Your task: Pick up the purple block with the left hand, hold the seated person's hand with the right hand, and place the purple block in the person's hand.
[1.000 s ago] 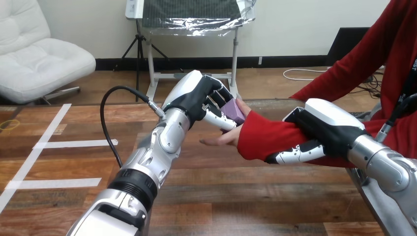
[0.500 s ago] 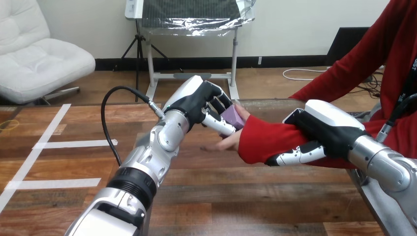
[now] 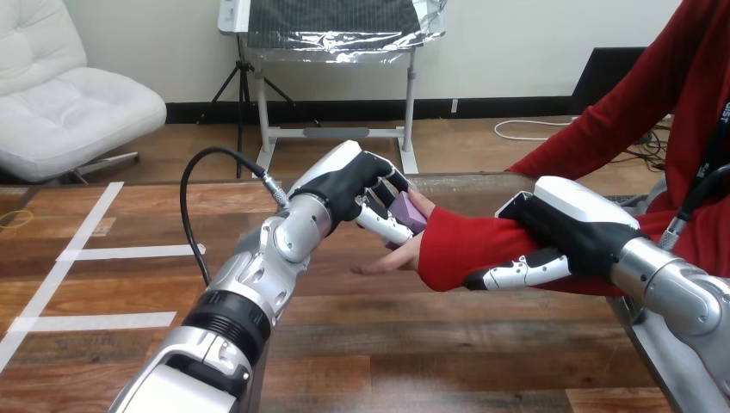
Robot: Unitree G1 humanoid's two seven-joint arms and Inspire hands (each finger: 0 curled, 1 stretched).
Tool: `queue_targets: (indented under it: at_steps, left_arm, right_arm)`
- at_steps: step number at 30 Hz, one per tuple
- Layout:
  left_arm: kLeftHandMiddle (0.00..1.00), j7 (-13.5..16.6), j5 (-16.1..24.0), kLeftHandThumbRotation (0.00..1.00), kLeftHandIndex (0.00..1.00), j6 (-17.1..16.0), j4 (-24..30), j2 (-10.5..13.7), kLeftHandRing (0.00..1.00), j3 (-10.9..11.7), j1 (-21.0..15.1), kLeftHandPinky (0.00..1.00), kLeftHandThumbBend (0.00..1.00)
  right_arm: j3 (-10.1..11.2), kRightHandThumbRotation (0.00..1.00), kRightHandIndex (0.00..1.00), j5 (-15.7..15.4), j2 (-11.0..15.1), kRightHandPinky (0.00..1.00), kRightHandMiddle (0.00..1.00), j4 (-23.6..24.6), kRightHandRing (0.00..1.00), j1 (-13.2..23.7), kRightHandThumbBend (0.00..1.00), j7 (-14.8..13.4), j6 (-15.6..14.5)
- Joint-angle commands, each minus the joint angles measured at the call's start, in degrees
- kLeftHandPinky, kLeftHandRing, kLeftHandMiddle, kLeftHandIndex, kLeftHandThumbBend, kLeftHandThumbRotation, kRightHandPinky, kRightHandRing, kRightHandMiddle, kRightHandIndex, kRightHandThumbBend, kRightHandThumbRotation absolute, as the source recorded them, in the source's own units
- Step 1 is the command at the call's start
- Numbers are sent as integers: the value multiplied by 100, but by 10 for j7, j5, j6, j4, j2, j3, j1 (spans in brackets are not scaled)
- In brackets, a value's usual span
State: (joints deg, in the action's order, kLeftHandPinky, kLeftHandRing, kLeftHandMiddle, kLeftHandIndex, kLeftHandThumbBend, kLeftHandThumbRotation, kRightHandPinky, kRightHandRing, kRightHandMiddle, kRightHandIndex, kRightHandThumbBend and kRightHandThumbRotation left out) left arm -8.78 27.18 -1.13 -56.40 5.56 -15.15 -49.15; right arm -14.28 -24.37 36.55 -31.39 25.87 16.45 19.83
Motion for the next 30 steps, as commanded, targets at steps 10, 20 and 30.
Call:
queue_targets:
  at_steps: [10,20,30]
  left_arm:
    - [72,-28,-1,0,70,-3,44,23,66,-14,-34,59,74]
    - [71,-44,-5,0,69,-3,58,40,55,-9,-28,43,73]
    - [68,-53,-4,0,68,-9,72,61,54,-8,-20,42,70]
  right_arm:
    - [27,56,46,35,-16,33,44,59,38,28,89,15,8]
    - [29,56,54,28,-12,39,53,71,46,20,91,14,2]
    - [28,58,61,23,-5,46,59,80,53,13,91,21,-6]
